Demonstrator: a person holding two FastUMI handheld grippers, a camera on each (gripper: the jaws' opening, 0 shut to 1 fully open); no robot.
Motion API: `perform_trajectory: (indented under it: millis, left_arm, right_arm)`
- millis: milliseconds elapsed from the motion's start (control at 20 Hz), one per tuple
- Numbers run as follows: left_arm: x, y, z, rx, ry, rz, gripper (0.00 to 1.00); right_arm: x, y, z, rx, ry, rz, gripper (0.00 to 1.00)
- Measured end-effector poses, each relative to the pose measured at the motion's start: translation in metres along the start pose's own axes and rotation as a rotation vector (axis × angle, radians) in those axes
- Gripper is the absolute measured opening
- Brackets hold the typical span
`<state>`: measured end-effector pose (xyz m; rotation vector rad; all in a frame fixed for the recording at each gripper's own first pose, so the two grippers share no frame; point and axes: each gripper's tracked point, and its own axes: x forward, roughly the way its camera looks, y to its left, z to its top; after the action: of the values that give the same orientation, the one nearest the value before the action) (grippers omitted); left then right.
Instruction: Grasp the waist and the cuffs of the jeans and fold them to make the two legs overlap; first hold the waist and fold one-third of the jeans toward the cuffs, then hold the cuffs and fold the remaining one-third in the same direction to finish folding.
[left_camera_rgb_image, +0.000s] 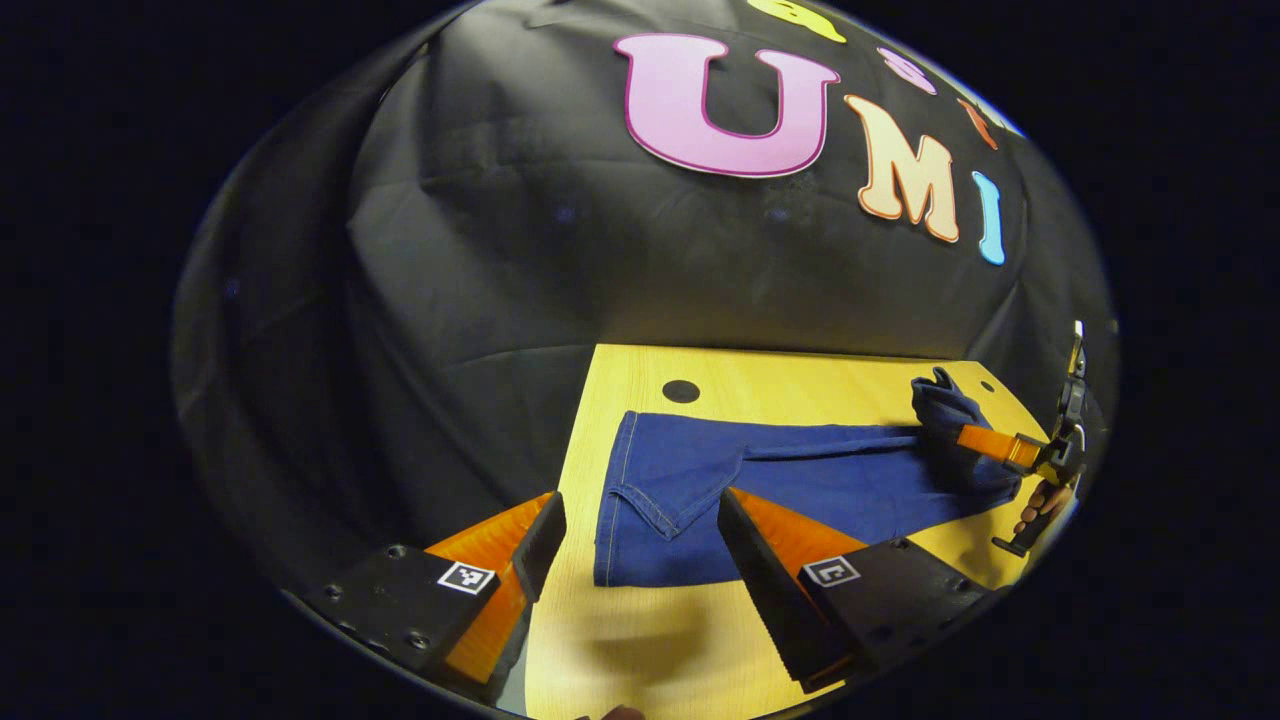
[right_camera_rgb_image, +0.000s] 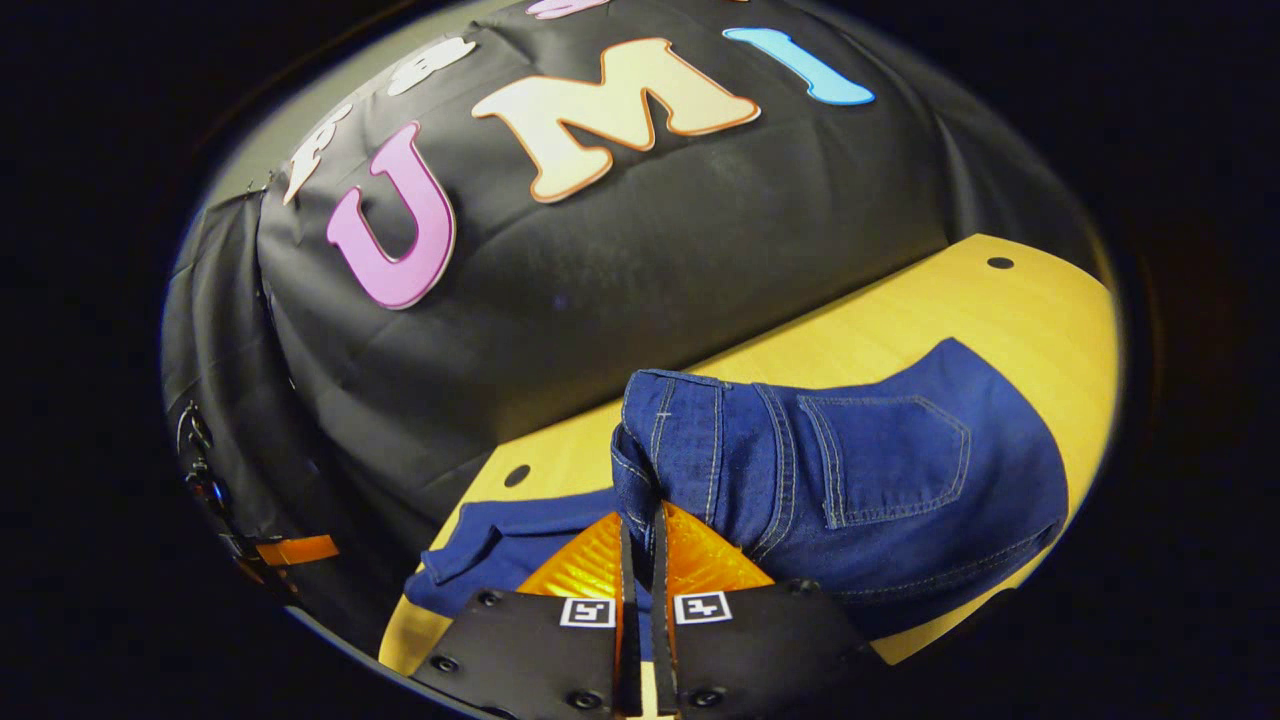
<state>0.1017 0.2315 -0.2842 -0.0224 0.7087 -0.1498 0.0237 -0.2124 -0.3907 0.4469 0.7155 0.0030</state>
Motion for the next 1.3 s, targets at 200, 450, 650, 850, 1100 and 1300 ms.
perform_trajectory:
  millis: [200, 450, 650, 850, 1100, 1300]
  left_arm:
    - [0.019, 0.009, -0.017, -0.016, 0.052, -0.014, 0.96]
    - [0.057, 0.001, -0.033, 0.015, 0.122, -0.077, 0.94]
    - [0.092, -0.006, -0.054, 0.022, 0.194, -0.097, 0.94]
    - [0.110, -0.002, -0.084, 0.010, 0.282, -0.096, 0.94]
    - [0.112, -0.001, -0.088, 0.018, 0.287, -0.080, 0.95]
    - [0.113, -0.010, -0.088, 0.019, 0.287, -0.083, 0.67]
  right_arm:
    - [-0.004, 0.003, -0.012, 0.047, 0.042, 0.020, 0.39]
    - [-0.036, -0.007, 0.016, -0.018, 0.003, -0.012, 0.97]
    - [-0.067, -0.021, 0.041, -0.050, -0.039, -0.049, 0.97]
    - [-0.090, -0.039, 0.054, -0.035, -0.066, -0.095, 0.97]
    - [-0.105, -0.049, 0.049, -0.033, -0.058, -0.109, 0.97]
    - [-0.107, -0.047, 0.041, -0.038, -0.035, -0.097, 0.97]
